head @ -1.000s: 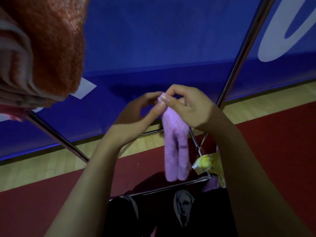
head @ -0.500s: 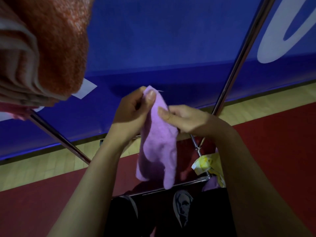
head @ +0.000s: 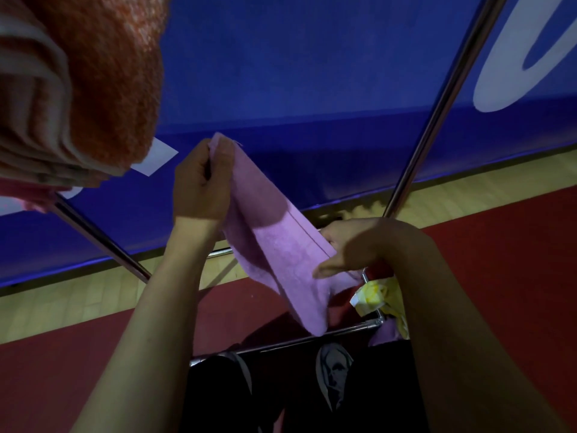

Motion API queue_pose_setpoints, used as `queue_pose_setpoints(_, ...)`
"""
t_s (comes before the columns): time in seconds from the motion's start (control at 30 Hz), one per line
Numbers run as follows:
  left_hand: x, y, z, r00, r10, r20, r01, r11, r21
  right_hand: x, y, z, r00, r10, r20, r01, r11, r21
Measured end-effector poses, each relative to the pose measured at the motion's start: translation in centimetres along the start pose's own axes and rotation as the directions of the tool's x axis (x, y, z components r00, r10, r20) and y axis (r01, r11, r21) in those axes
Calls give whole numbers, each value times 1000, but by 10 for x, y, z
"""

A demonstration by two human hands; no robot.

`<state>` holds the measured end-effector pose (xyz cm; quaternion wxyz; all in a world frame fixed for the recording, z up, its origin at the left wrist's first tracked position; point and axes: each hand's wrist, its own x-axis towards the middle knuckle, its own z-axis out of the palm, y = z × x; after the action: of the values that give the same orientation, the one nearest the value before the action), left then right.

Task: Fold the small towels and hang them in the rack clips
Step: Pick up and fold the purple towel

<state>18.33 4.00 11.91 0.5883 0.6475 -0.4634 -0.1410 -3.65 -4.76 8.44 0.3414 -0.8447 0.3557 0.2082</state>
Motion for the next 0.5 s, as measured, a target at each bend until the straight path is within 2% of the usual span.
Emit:
queue_pose_setpoints(0.1, 6, -6, -8, 987, -105, -124, 98, 993, -67, 16, 29, 8, 988, 99, 115, -108, 991, 79)
queue_pose_setpoints(0.17, 8, -10, -16, 969, -181, -170, 166, 981, -99, 15, 33, 8, 988, 112, 108, -124, 986, 113)
queue_pose_setpoints(0.23, 11, -15, -22, 957, -221, -191, 195, 970, -147, 5, 28, 0, 995, 81, 53, -85, 994, 68)
queue_pose_setpoints(0.33, 17, -23, -29, 927, -271, -258, 230, 957, -178, -9, 30, -4, 995, 102, 21, -103, 995, 19)
queue_pose_setpoints(0.4, 19, -26, -32, 920, -267, -287, 245, 963, -113, -14, 33, -7, 993, 72, -91, -68, 997, 40)
queue_pose_setpoints(0.5, 16, -22, -31, 960, -207, -186, 216, 976, 25, -25, 27, -13, 960, -67, -274, 125, 971, 202)
